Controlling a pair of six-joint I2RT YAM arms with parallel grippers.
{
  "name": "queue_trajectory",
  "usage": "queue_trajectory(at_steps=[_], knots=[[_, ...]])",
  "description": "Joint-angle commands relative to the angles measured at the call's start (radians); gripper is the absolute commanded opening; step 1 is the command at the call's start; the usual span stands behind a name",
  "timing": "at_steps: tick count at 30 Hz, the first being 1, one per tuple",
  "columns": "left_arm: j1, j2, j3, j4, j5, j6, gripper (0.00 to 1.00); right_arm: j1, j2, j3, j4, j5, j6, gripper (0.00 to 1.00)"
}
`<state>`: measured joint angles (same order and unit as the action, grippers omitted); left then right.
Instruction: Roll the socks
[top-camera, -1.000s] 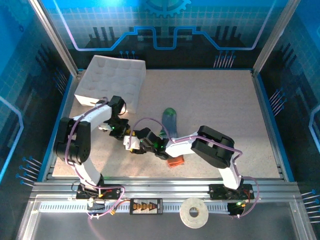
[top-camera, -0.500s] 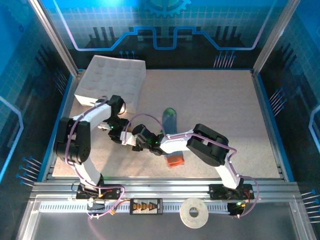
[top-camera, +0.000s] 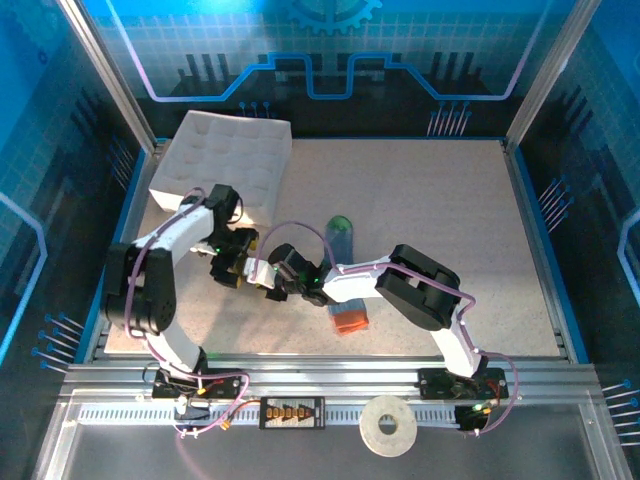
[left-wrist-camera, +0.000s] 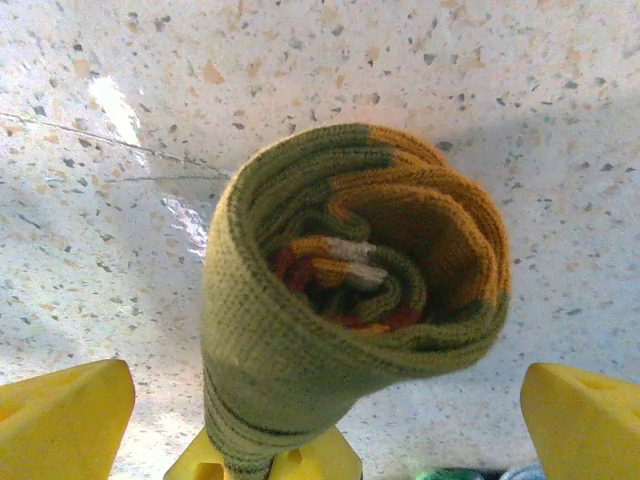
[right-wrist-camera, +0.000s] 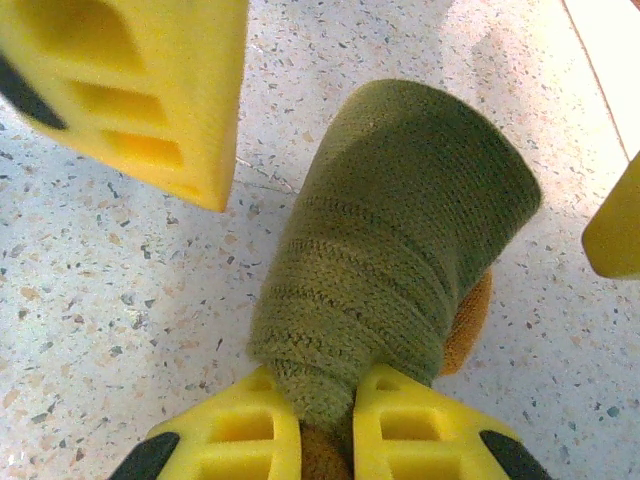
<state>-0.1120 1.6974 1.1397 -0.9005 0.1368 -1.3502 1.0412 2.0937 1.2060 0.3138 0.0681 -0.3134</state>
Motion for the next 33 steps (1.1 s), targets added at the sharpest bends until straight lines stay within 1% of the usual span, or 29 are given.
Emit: queue_trajectory(at_steps=[1,5,9,12,15,21,24,29,30,33], knots=[[-0.016,0.044,0.043,-0.144,-0.032,0.011,0.99,-0.001,0.034,-0.026,-0.189,-0.038,0.025,0.04],[-0.023,0.068,0.037,-0.106,-0.015,-0.042,0.99,-0.002,0.035,-0.023,-0.19,-0.039,0.028,0.04],[-0.031,0.156,0.109,-0.183,-0.056,-0.034,0.99,-0.001,0.034,-0.023,-0.194,-0.036,0.028,0.04],[-0.031,0.19,0.095,-0.136,-0.037,-0.057,0.99,-0.001,0.034,-0.021,-0.196,-0.037,0.027,0.04],[-0.039,0.198,0.075,-0.064,-0.023,-0.089,0.99,-0.001,0.034,-0.019,-0.2,-0.039,0.029,0.04],[-0.061,0.201,0.086,-0.034,-0.052,-0.099,0.99,-0.001,0.035,-0.019,-0.203,-0.047,0.035,0.03],[-0.068,0.211,0.1,-0.087,-0.067,-0.094,0.99,-0.001,0.037,-0.017,-0.203,-0.047,0.036,0.03],[-0.074,0.223,0.051,-0.077,-0.043,-0.102,0.99,-0.001,0.038,-0.014,-0.208,-0.042,0.035,0.03],[-0.077,0.229,0.043,-0.072,-0.031,-0.1,0.94,-0.001,0.039,-0.014,-0.209,-0.042,0.035,0.03],[-0.087,0.222,0.009,-0.068,-0.019,-0.108,0.73,-0.002,0.04,-0.013,-0.212,-0.037,0.037,0.03]])
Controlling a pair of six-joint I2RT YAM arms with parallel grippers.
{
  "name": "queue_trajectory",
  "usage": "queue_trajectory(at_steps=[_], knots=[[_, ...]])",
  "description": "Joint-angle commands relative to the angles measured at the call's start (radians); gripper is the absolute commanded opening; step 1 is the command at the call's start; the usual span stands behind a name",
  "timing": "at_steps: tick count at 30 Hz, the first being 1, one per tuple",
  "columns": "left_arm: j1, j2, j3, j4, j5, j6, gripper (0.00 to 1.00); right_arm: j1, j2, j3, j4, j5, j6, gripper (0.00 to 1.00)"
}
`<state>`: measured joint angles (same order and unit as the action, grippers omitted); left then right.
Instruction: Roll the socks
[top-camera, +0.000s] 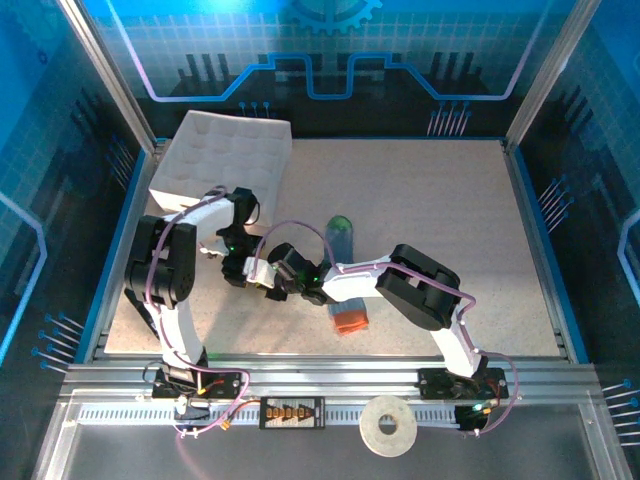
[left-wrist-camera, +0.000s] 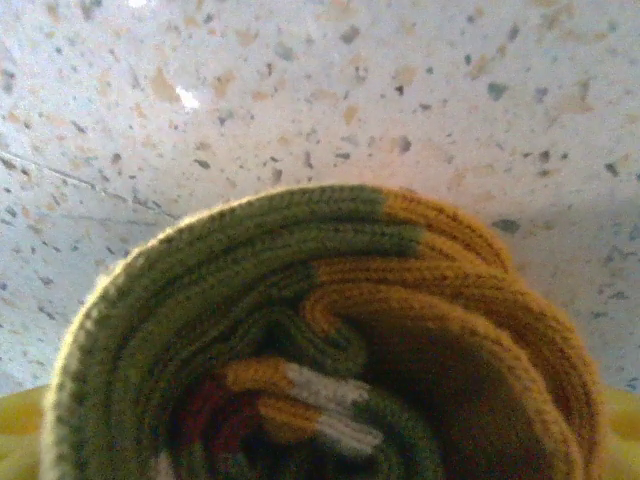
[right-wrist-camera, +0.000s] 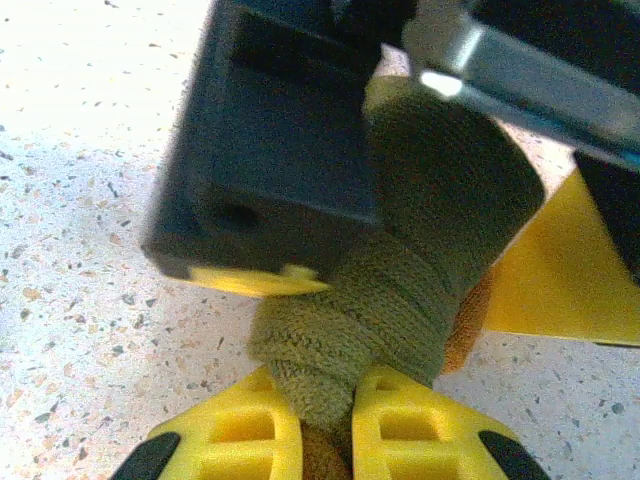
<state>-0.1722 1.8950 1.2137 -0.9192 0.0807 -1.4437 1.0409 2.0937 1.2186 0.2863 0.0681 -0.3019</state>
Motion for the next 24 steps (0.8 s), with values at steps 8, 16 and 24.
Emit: queue_trajectory(at_steps=[8,16,24], knots=[[-0.03,-0.09,-0.122,-0.058,0.046,-0.023,0.39,-0.007,0.046,-0.019,-0.191,-0.022,0.047,0.04],[-0.032,-0.26,-0.192,-0.023,0.069,-0.027,0.19,-0.024,-0.01,-0.029,-0.153,-0.003,0.093,0.36],[-0.031,-0.429,-0.18,-0.062,0.021,0.038,0.16,-0.083,-0.292,-0.064,-0.122,-0.037,0.246,0.63]])
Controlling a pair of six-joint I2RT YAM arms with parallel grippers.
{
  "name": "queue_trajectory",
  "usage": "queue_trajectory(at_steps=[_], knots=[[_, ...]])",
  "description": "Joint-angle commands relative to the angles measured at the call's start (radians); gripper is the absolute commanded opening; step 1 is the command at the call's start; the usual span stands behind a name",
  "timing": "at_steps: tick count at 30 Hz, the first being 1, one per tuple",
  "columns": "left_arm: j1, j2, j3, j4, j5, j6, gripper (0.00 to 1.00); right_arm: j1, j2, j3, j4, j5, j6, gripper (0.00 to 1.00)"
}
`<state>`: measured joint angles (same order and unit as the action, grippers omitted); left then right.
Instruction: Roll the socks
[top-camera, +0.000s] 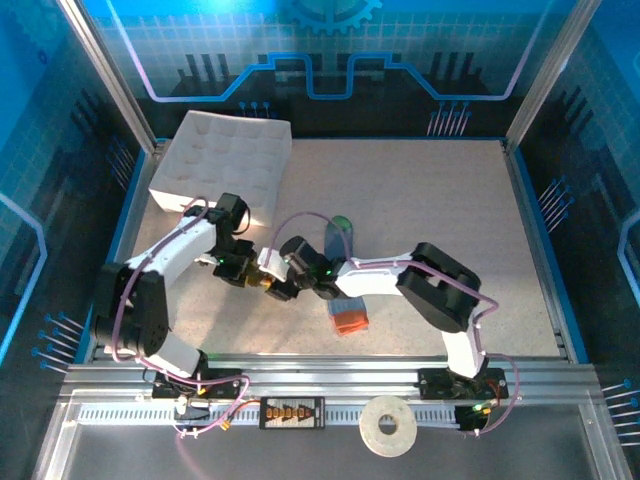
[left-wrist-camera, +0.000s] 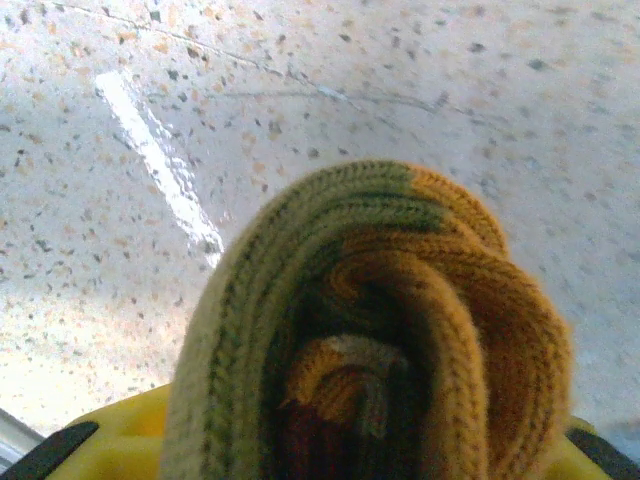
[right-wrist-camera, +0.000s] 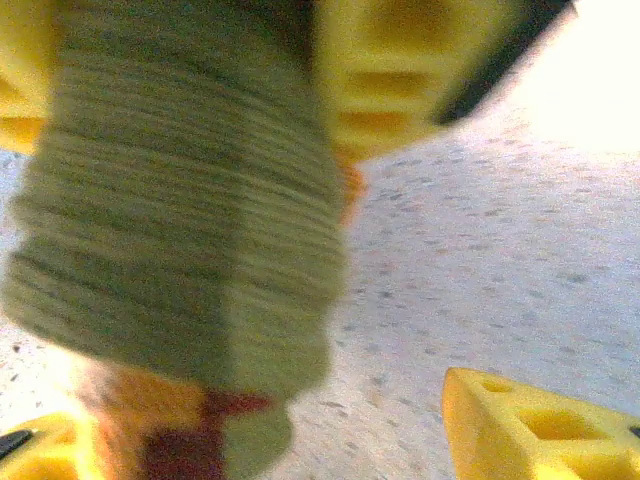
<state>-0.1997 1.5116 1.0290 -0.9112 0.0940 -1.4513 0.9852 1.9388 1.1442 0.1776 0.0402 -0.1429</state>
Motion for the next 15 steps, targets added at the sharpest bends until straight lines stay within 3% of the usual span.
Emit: queue_trajectory(at_steps=[1,7,12,15], knots=[[-0.004,-0.059,0.01,-0.074,0.003,0.054,0.16,-0.035,-0.169,0.005,-0.024,-0.018,0.106,0.64],[-0.003,-0.126,0.097,-0.043,-0.084,0.165,0.15,-0.129,-0.358,-0.021,-0.157,-0.067,0.283,0.62],[-0.001,-0.094,0.242,0.035,-0.231,0.346,0.12,-0.217,-0.464,-0.016,-0.292,-0.04,0.45,0.62],[-0.002,-0.049,0.319,0.085,-0.315,0.44,0.12,-0.258,-0.491,0.021,-0.38,-0.09,0.486,0.59]])
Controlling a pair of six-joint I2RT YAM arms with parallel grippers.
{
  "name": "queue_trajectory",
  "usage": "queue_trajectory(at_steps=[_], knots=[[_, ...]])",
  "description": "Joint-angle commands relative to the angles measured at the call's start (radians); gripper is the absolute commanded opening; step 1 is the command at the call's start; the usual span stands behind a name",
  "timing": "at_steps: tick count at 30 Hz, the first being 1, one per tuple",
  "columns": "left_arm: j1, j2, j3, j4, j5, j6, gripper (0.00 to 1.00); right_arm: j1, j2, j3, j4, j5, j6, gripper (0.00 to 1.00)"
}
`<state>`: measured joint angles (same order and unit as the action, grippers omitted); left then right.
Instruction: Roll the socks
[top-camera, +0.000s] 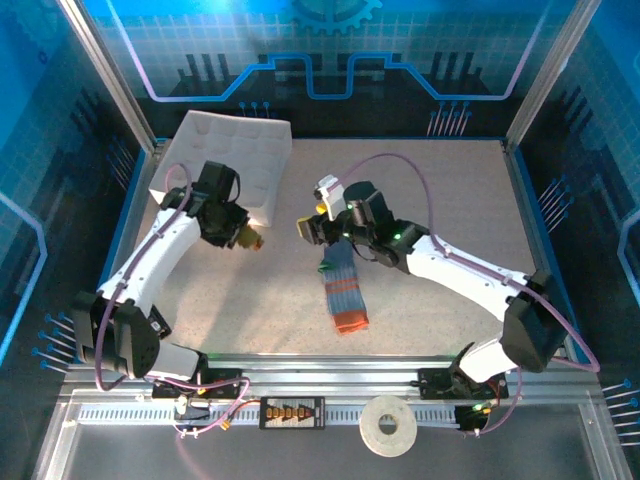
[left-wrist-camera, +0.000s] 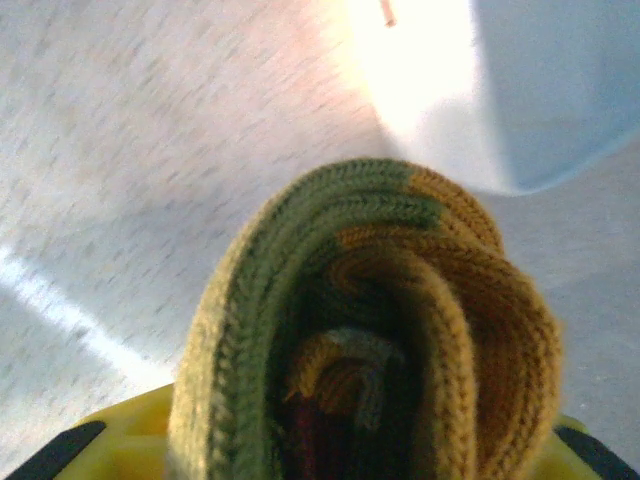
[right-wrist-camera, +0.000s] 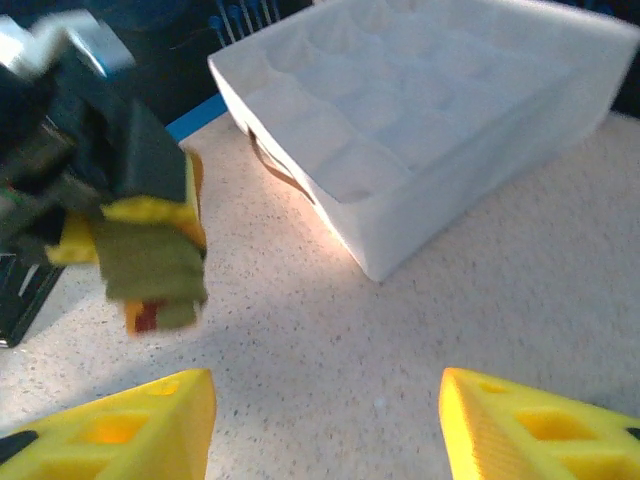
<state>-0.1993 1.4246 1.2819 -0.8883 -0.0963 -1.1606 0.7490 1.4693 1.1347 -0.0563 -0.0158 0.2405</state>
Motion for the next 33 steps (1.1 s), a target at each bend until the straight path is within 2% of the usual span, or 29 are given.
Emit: queue_trajectory(at_steps=[1,8,13,20,33], knots=[[-0.002,0.058,0.097,0.074,-0.176,0.189,0.12,-0.021,-0.034,0.035,-0.167,-0.012,0.094,0.59],[-0.008,0.222,0.209,0.251,-0.362,0.365,0.08,-0.021,-0.131,-0.005,-0.2,0.043,0.041,0.6],[-0.026,0.348,0.272,0.365,-0.442,0.44,0.09,-0.021,-0.188,-0.035,-0.229,0.041,0.034,0.6],[-0.046,0.478,0.33,0.369,-0.477,0.481,0.09,-0.021,-0.243,-0.067,-0.275,0.036,0.051,0.6],[-0.086,0.474,0.189,0.402,-0.501,0.451,0.09,-0.021,-0.242,-0.081,-0.291,0.02,0.072,0.58]])
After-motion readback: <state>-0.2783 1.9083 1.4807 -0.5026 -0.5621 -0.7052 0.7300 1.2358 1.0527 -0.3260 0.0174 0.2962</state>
